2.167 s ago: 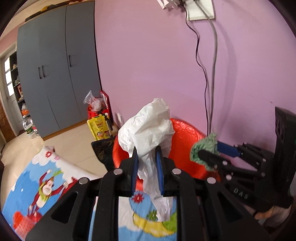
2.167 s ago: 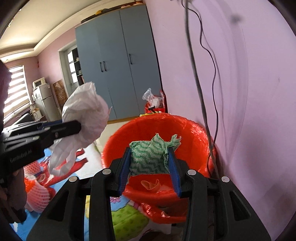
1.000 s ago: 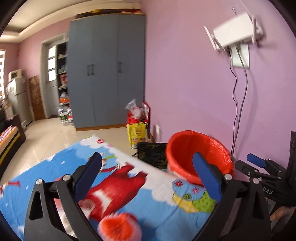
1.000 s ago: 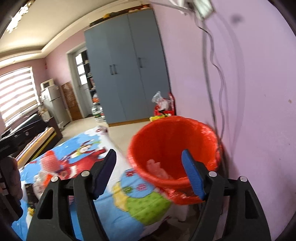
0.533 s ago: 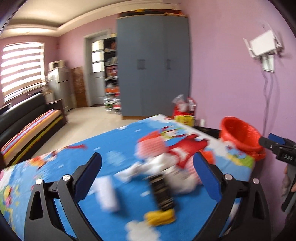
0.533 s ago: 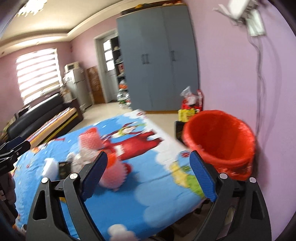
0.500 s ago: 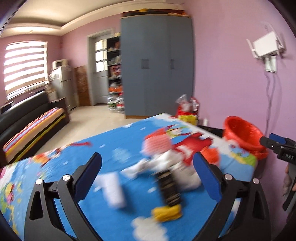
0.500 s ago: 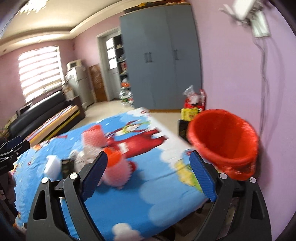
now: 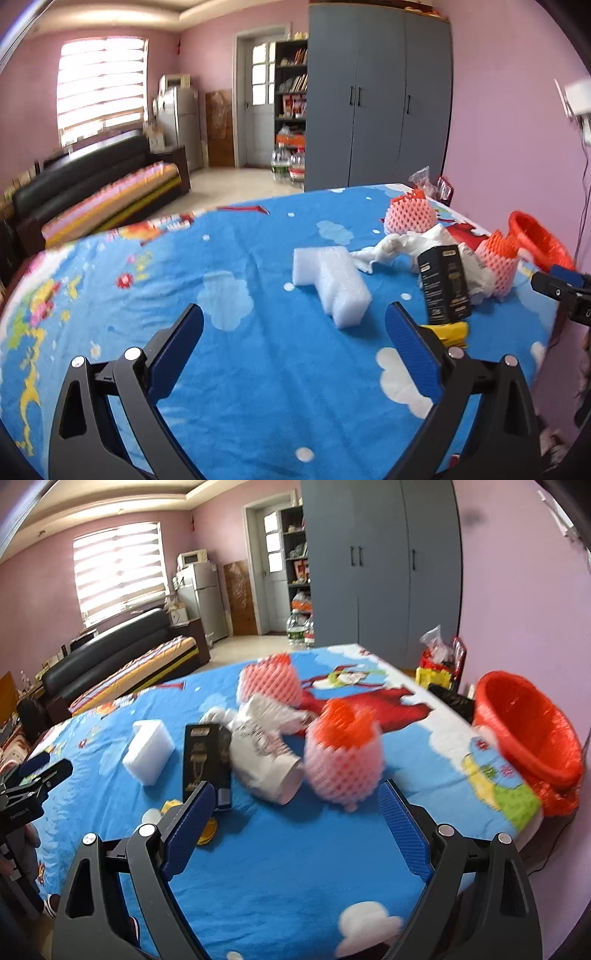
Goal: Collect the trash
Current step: 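Move both tools back over the remaining trash on the bed, then grasp the black DORMI box with the right tool while the left tool grasps the folded yellow item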
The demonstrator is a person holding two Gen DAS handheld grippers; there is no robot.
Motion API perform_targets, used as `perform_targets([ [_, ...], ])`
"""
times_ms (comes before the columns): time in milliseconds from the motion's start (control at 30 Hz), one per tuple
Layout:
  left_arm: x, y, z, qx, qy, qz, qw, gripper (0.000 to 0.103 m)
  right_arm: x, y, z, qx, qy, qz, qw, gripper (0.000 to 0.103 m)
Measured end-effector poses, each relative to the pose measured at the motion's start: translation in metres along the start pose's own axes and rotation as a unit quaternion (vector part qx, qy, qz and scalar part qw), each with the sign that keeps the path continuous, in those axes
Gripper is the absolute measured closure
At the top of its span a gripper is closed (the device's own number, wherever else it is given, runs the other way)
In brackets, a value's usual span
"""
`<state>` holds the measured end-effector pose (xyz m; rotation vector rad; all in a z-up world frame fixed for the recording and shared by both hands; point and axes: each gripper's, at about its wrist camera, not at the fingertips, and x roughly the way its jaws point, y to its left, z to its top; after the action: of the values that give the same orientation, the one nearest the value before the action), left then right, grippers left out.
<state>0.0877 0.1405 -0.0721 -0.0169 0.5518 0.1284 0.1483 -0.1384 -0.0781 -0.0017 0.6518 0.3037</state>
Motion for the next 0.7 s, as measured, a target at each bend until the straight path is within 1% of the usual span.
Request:
perform_targets([
  [67,0.002,-0.005,-0.001,0.019,-0.015,0.001,0.9997,0.007,0.010,0.006,-0.002,-0.005,0.008,0.005,1.000,0.018],
  [100,0.004,-0.006,-0.001,0.023,-0.016,0.002,0.9996,0.007,0.015,0.012,-0.002,-0.011,0.010,0.009,1.000,0.018],
  [267,0.019,-0.001,-0.003,0.017,0.019,-0.016,0.9995,0.007,0.038,0.033,-0.002,-0.026,0.020,0.029,0.999,0.018],
  [333,0.022,0.001,-0.005,0.026,0.020,-0.007,0.9994,0.007,0.049,0.044,-0.002,-0.035,0.029,0.040,0.998,0.018],
  [400,0.025,0.004,-0.007,0.039,0.026,-0.006,0.9989,0.007,0.059,0.055,0.000,-0.043,0.034,0.049,0.997,0.018],
  [500,0.029,0.008,-0.010,0.045,0.030,0.003,0.9985,0.007,0.072,0.069,0.004,-0.053,0.038,0.060,0.996,0.023],
  [633,0.032,0.013,-0.012,0.038,0.036,-0.009,0.9986,0.007,0.090,0.082,0.010,-0.067,0.043,0.064,0.995,0.028],
  [700,0.033,0.012,-0.013,0.039,0.039,-0.012,0.9984,0.007,0.096,0.085,0.011,-0.069,0.049,0.063,0.994,0.039],
])
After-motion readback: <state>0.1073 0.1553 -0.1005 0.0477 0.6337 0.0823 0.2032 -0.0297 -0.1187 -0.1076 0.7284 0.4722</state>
